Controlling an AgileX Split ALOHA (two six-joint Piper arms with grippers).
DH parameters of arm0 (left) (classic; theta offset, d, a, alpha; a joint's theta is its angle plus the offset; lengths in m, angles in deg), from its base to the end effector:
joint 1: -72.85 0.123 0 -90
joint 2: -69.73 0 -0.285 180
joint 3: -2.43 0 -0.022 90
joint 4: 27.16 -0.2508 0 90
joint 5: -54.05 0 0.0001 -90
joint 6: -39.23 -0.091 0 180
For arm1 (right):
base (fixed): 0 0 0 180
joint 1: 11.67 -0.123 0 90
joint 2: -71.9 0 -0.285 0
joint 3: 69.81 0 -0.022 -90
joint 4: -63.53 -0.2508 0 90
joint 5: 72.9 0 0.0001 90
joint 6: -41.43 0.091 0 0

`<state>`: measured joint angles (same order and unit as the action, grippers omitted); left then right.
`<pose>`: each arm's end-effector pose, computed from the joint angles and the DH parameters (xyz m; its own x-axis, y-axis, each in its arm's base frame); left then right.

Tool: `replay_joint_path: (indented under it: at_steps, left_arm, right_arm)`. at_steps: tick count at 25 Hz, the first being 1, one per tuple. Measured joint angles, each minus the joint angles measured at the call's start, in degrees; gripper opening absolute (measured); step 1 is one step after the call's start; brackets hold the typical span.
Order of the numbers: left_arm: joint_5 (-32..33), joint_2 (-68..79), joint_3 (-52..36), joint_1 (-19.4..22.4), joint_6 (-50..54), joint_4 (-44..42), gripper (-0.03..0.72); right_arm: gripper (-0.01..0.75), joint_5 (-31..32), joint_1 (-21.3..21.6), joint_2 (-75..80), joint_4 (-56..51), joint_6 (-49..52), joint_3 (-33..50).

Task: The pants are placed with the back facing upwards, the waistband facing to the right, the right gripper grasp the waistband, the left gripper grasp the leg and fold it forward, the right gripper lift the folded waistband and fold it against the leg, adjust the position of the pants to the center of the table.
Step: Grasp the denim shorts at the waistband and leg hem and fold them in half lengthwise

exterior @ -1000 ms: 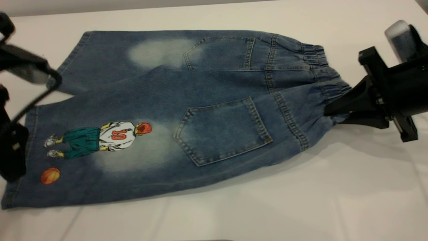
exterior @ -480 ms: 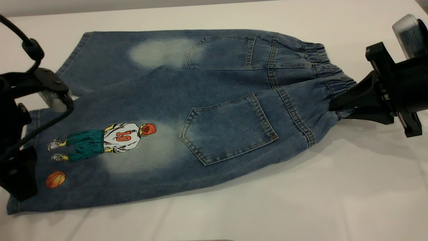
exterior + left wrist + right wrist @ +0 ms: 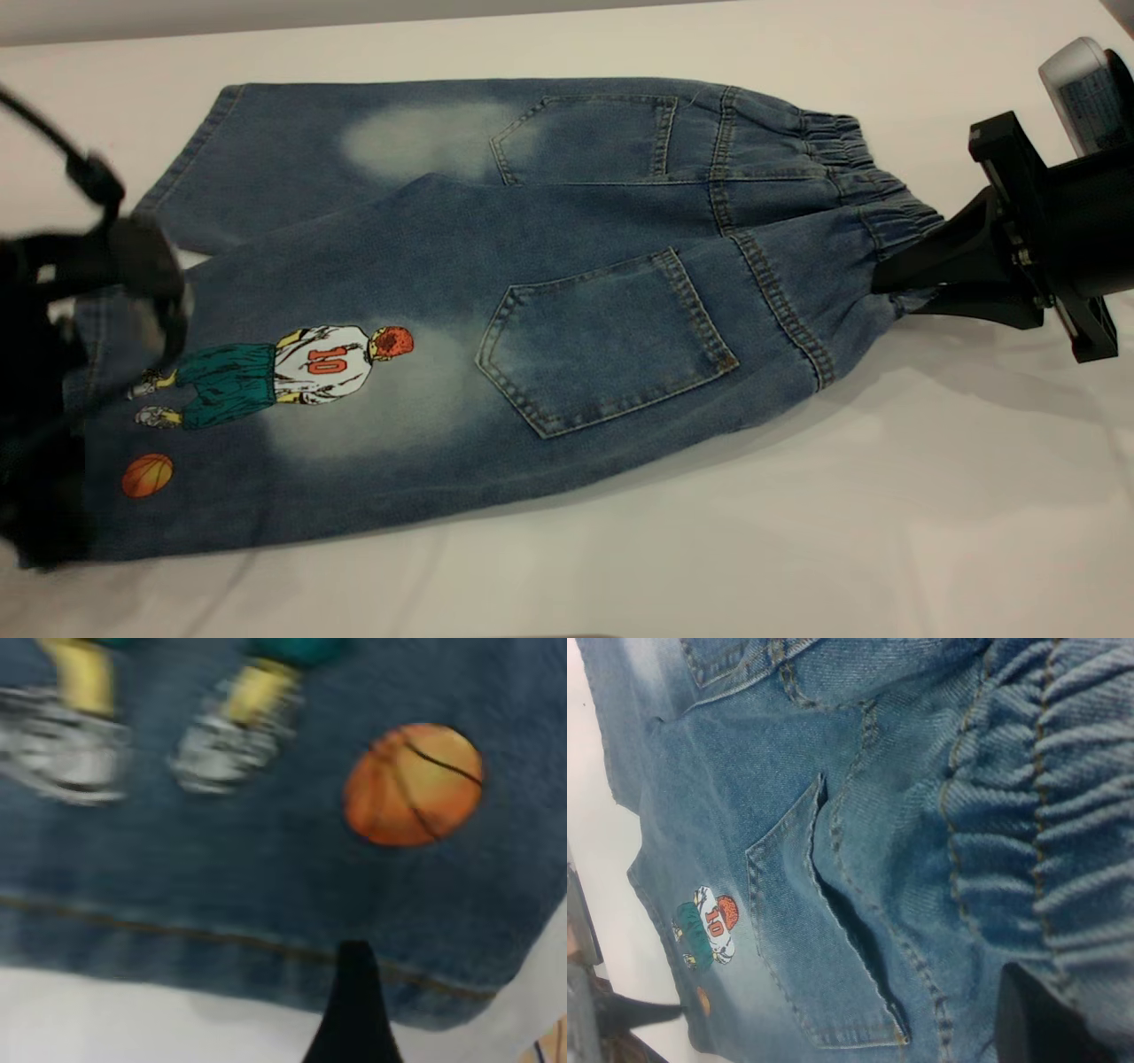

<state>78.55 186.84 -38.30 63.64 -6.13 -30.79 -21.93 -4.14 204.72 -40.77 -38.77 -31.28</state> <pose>0.2384 -0.0362 0.0618 -0.5305 0.8464 0.0462 0.8469 0.5315 -0.0128 0.2856 0.0314 0.0335 -0.8841 0.4671 -0.0089 0.2710 0.5283 0.8046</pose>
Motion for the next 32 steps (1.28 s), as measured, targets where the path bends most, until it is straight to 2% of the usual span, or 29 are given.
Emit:
replay_joint_path:
  at_steps: [4, 7, 14, 16, 18, 24, 25, 28, 32]
  left_arm:
    - [-8.04, -0.12, -4.58, 0.0, -0.4, -0.28, 0.526]
    - [-11.45, -0.67, -6.39, 0.0, -0.65, -0.52, 0.525]
    - [-13.1, -0.72, -6.93, 0.0, -1.49, -0.53, 0.504]
    - [-13.97, -0.54, -7.1, 0.0, -1.63, -0.72, 0.467]
    - [-15.53, -0.3, -7.46, 0.0, -1.63, -0.98, 0.398]
    - [-19.21, 0.03, -7.46, 0.05, -2.28, -1.38, 0.092]
    - [-19.36, -0.09, -7.46, 0.05, -2.36, -1.33, 0.06]
    - [-19.43, -1.51, -7.61, 0.0, -2.36, -0.94, 0.022]
    - [-18.92, -7.88, -7.95, 0.0, -2.31, -0.55, 0.02]
  right_arm:
    - [0.047, 0.05, 0.0, 0.0, 0.0, 0.0, 0.0]
    - [0.048, 0.05, 0.0, 0.0, 0.0, 0.0, 0.0]
    - [0.054, 0.11, 0.0, 0.0, 0.0, 0.0, 0.0]
    - [0.057, 0.11, 0.0, 0.0, 0.0, 0.0, 0.0]
    - [0.059, 0.29, 0.06, 0.0, -0.05, 0.0, 0.0]
    - [0.062, 0.55, 0.06, 0.0, -0.05, 0.0, 0.0]
    - [0.062, 0.73, 0.06, 0.0, -0.05, -0.13, 0.0]
    - [0.064, 3.13, 0.06, 0.0, 0.8, -0.19, 0.0]
    - [0.065, 8.06, 0.06, 0.0, 4.78, -0.13, 0.0]
